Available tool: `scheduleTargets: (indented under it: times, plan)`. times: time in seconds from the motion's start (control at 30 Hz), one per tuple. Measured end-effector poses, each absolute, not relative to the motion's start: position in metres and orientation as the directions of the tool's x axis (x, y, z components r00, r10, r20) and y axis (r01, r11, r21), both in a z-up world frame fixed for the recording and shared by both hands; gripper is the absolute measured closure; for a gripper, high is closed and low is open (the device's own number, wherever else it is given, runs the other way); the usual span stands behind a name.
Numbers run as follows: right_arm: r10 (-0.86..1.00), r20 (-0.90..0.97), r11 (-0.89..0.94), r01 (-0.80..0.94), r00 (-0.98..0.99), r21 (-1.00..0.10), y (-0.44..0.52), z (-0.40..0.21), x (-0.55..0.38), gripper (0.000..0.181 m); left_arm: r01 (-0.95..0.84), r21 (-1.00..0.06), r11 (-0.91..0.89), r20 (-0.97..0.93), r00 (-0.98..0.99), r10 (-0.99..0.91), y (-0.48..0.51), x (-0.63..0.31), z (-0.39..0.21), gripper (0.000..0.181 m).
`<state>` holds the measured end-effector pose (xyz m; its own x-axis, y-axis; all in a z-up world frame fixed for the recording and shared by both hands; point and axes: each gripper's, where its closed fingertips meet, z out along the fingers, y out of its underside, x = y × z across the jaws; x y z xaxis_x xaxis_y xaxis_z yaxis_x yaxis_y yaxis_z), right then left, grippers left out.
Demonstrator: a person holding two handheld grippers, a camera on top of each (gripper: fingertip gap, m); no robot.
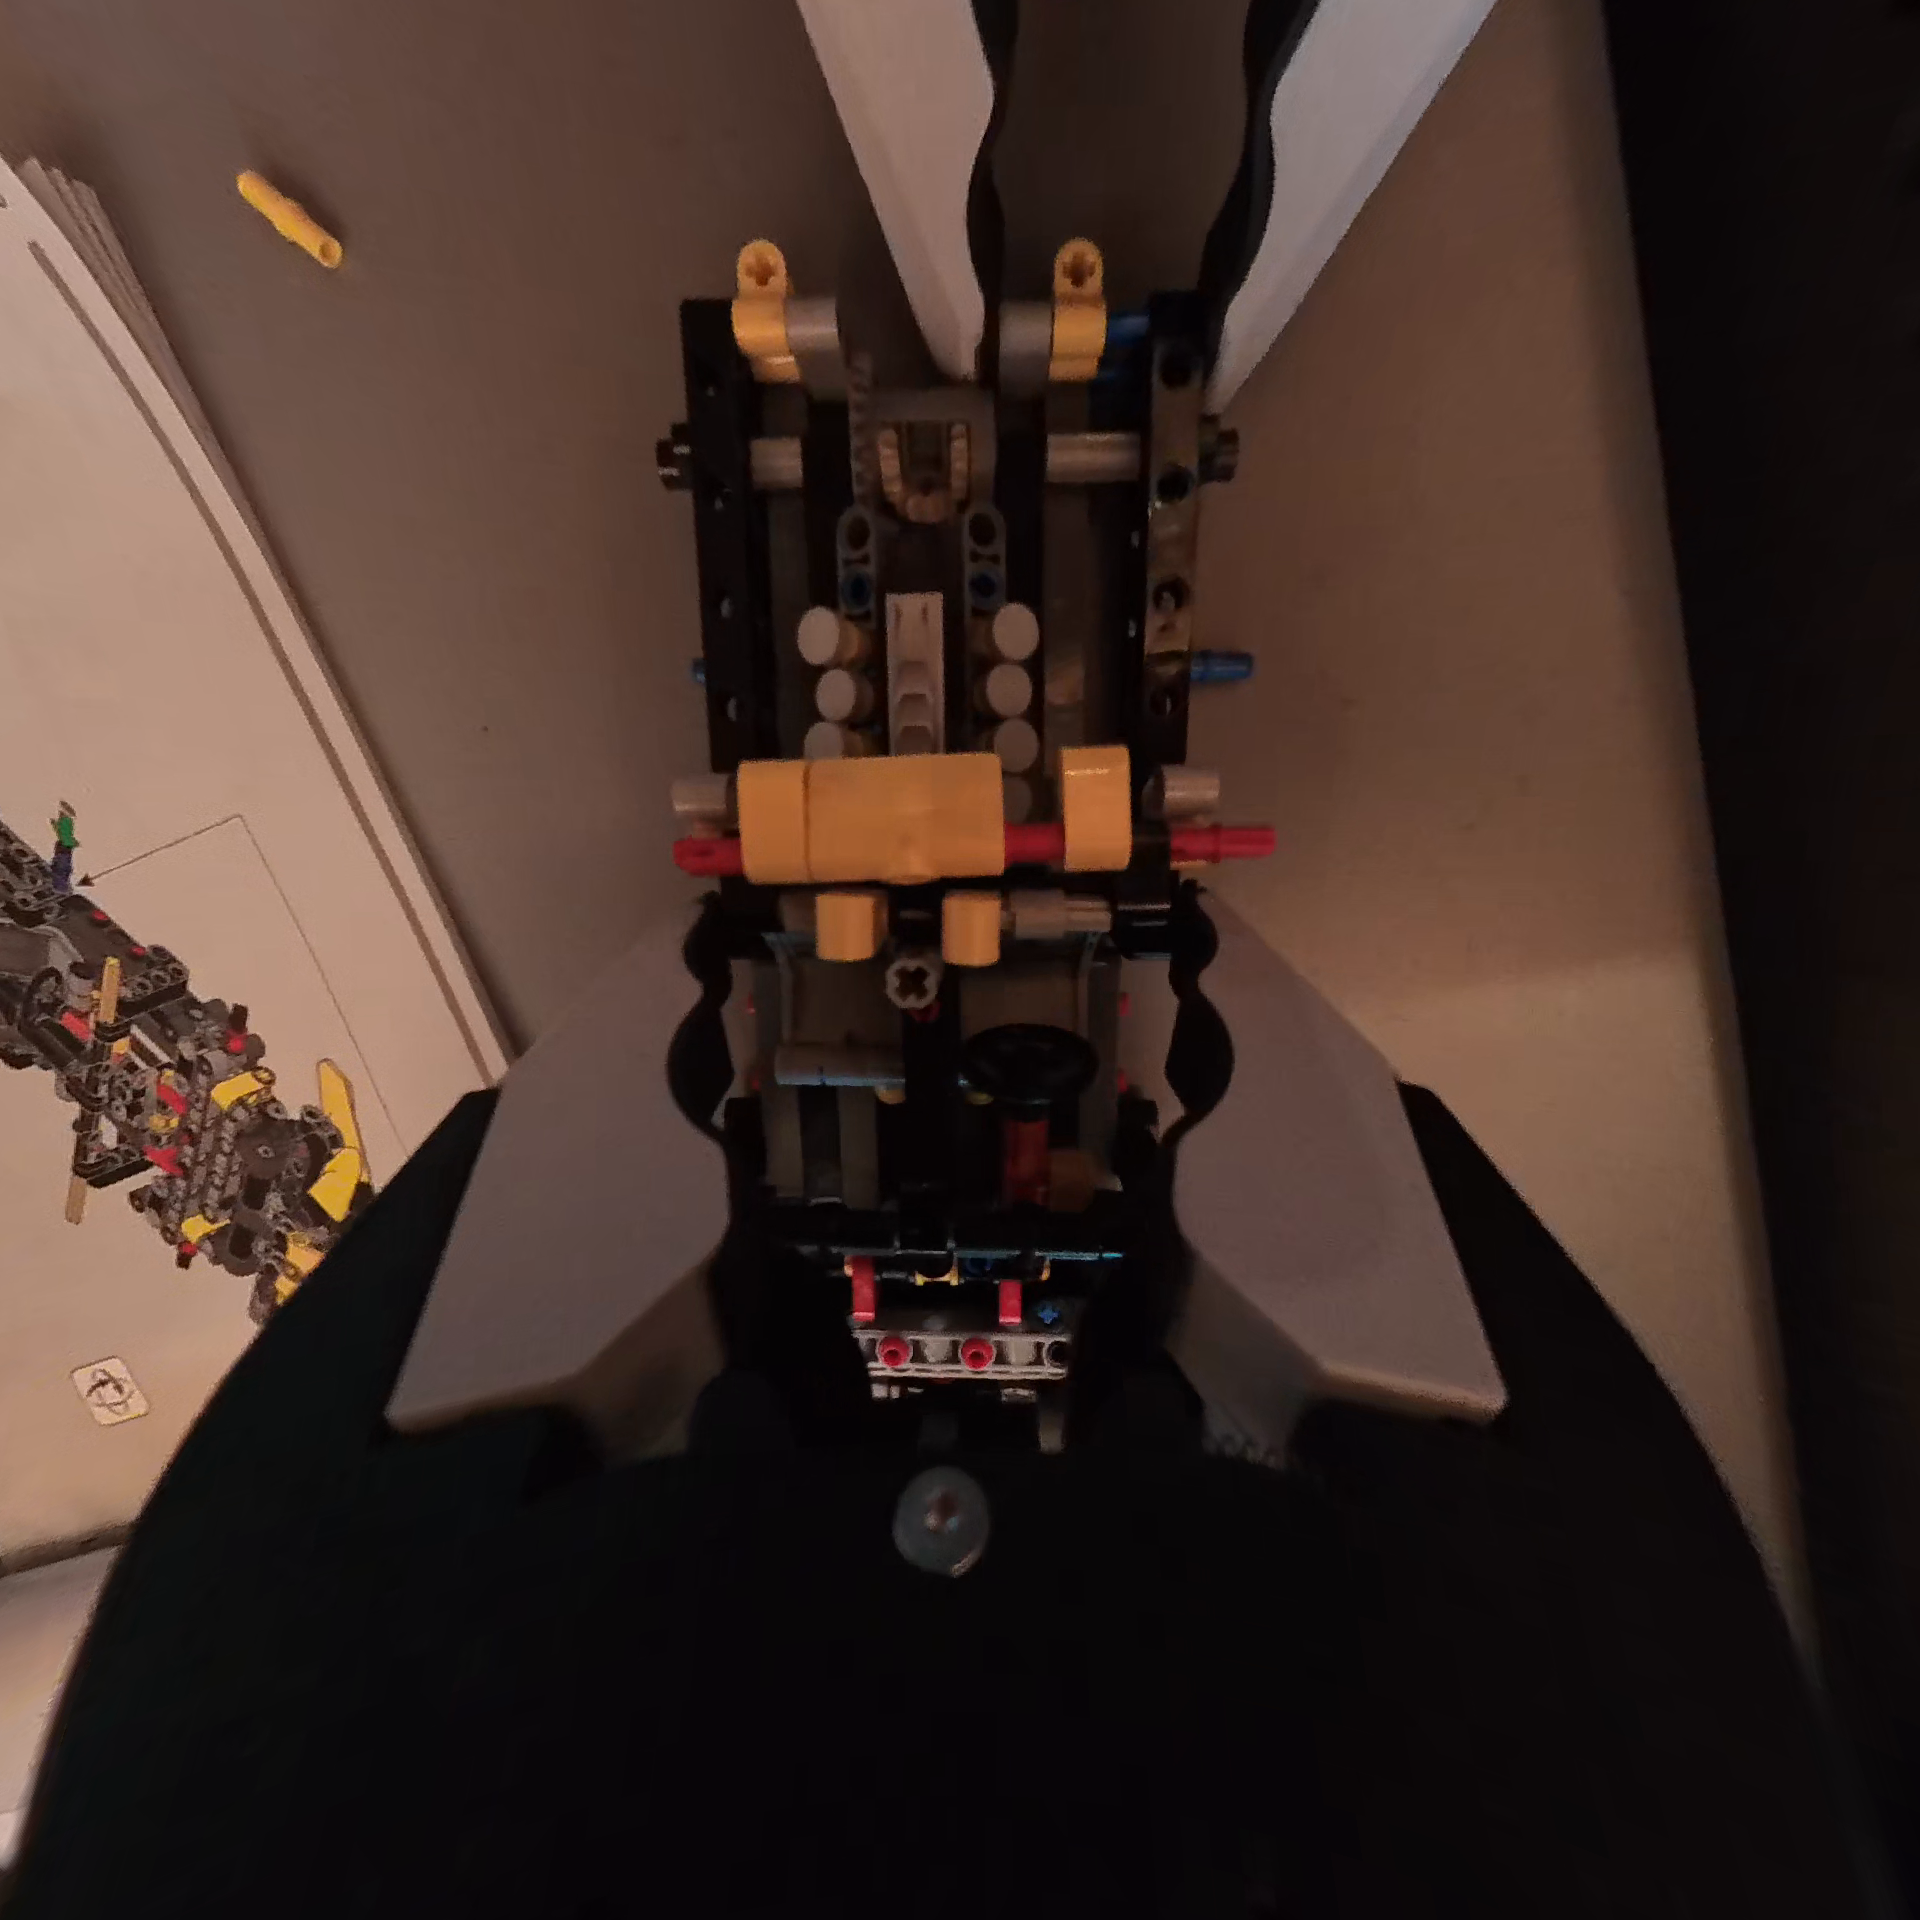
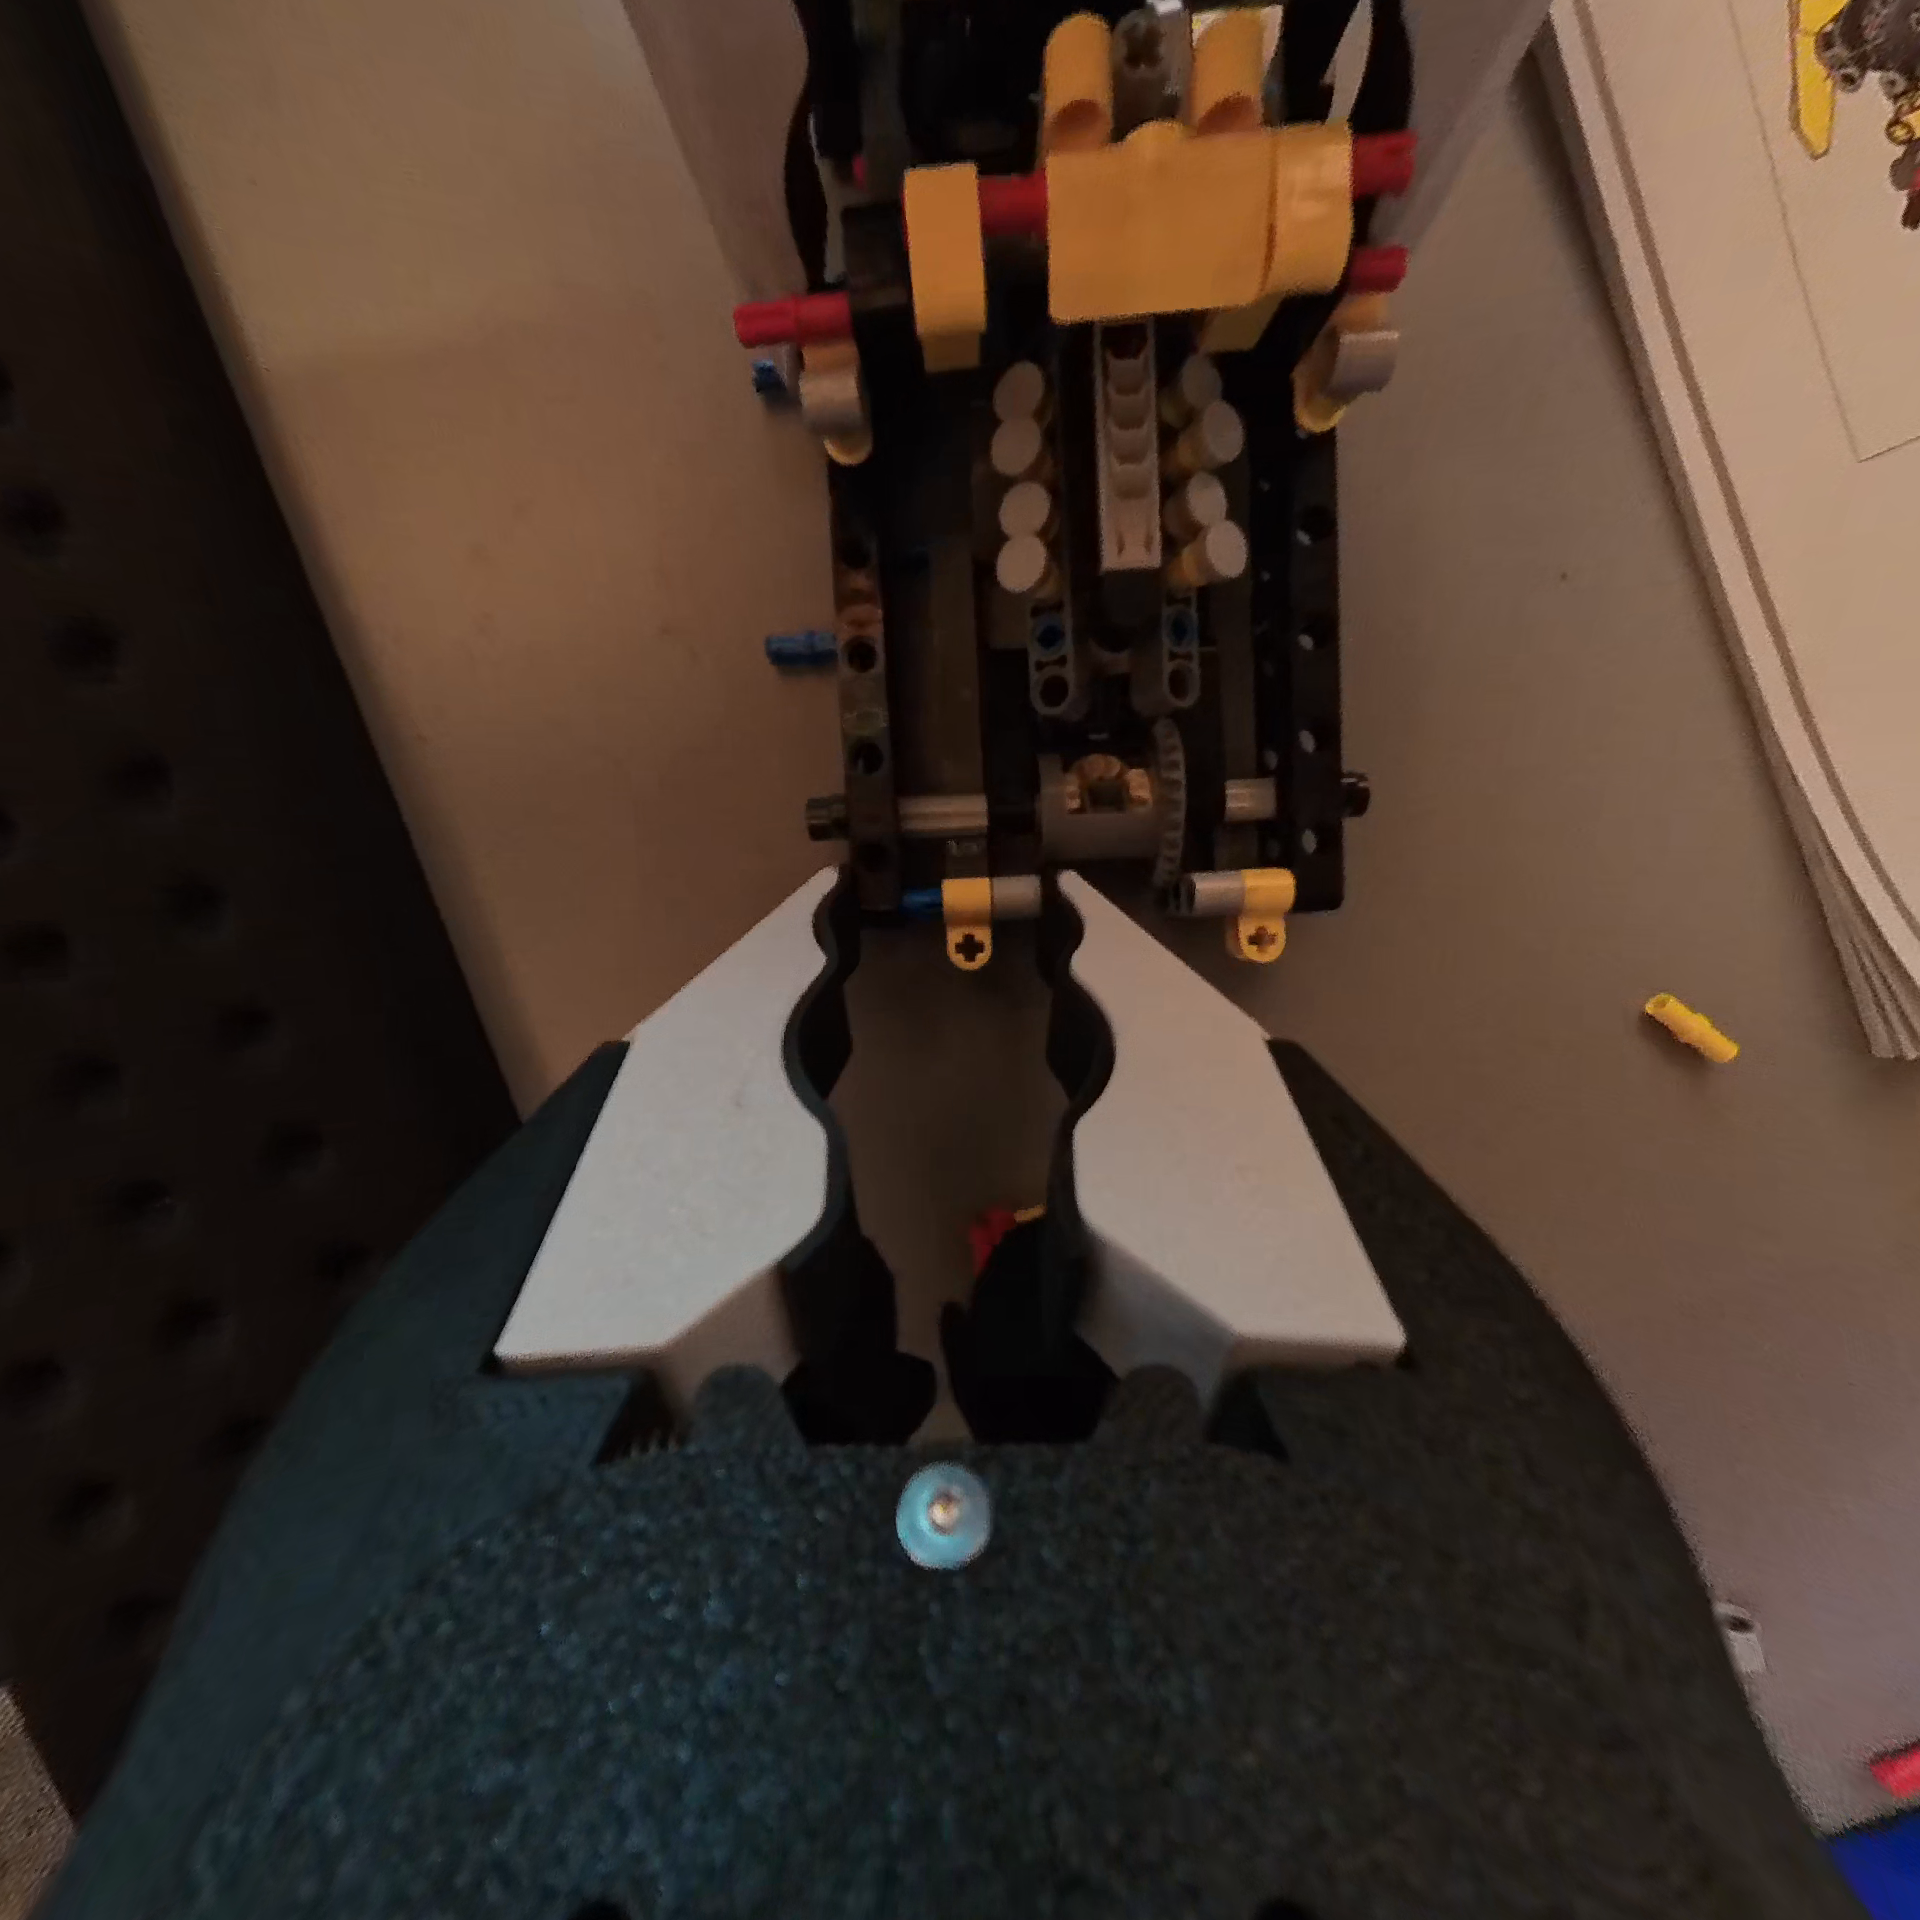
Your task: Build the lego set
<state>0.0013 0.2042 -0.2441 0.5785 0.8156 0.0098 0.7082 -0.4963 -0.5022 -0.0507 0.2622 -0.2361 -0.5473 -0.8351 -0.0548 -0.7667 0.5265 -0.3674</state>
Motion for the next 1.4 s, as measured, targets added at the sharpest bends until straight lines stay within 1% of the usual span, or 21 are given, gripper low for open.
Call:
scheduleTargets:
  times: [0.23, 0.37, 0.5, 0.57, 0.63, 0.77, 0.87, 0.97, 1.13, 1.2, 1.4]
  plan:
    - [0.812, 0.044, -0.471, 0.698, 0.582, -0.54, 0.2028, -0.2441, 0.0023, 0.148, -0.764, -0.375, 0.524, -0.046, -0.549, -0.834, 0.262, -0.0495, -0.2357, 0.099]
    - [0.813, 0.042, -0.474, 0.702, 0.581, -0.531, 0.2032, -0.2443, 0.0027, 0.148, -0.767, -0.38, 0.516, -0.035, -0.546, -0.837, 0.2622, -0.0493, -0.2356, 0.099]
    - [0.787, 0.005, -0.497, 0.639, 0.617, -0.587, 0.2073, -0.2426, 0.0041, 0.147, -0.781, -0.403, 0.477, -0.021, -0.513, -0.858, 0.2627, -0.0478, -0.2349, 0.099]
    - [0.772, 0.013, -0.497, 0.615, 0.636, -0.612, 0.2038, -0.2409, 0.0034, 0.136, -0.782, -0.401, 0.478, -0.036, -0.507, -0.861, 0.2638, -0.0473, -0.2349, 0.102]
    - [0.751, 0.046, -0.491, 0.605, 0.658, -0.627, 0.2017, -0.2397, 0.0069, 0.137, -0.781, -0.397, 0.481, -0.047, -0.506, -0.861, 0.2636, -0.0474, -0.235, 0.102]
    - [0.728, 0.009, -0.504, 0.544, 0.686, -0.671, 0.2026, -0.2376, 0.0053, 0.138, -0.785, -0.395, 0.477, -0.047, -0.501, -0.864, 0.2628, -0.0479, -0.2351, 0.101]
    - [0.726, 0.0, -0.503, 0.531, 0.688, -0.681, 0.2065, -0.2375, 0.0079, 0.148, -0.786, -0.401, 0.471, -0.045, -0.496, -0.867, 0.2611, -0.048, -0.2351, 0.098]
    - [0.733, -0.018, -0.506, 0.528, 0.68, -0.682, 0.2071, -0.2383, 0.0086, 0.148, -0.786, -0.406, 0.466, -0.048, -0.49, -0.87, 0.261, -0.0473, -0.2349, 0.098]
    - [0.745, 0.043, -0.48, 0.579, 0.665, -0.659, 0.207, -0.2397, 0.0095, 0.15, -0.779, -0.402, 0.481, -0.06, -0.501, -0.863, 0.2613, -0.0469, -0.2346, 0.1]
    - [0.737, 0.021, -0.489, 0.554, 0.676, -0.674, 0.2078, -0.2396, 0.0092, 0.149, -0.785, -0.403, 0.471, -0.056, -0.492, -0.869, 0.2627, -0.0462, -0.2343, 0.104]
    - [0.733, 0.03, -0.463, 0.53, 0.68, -0.711, 0.2088, -0.239, 0.0087, 0.149, -0.79, -0.418, 0.449, -0.041, -0.478, -0.878, 0.2627, -0.0469, -0.234, 0.103]
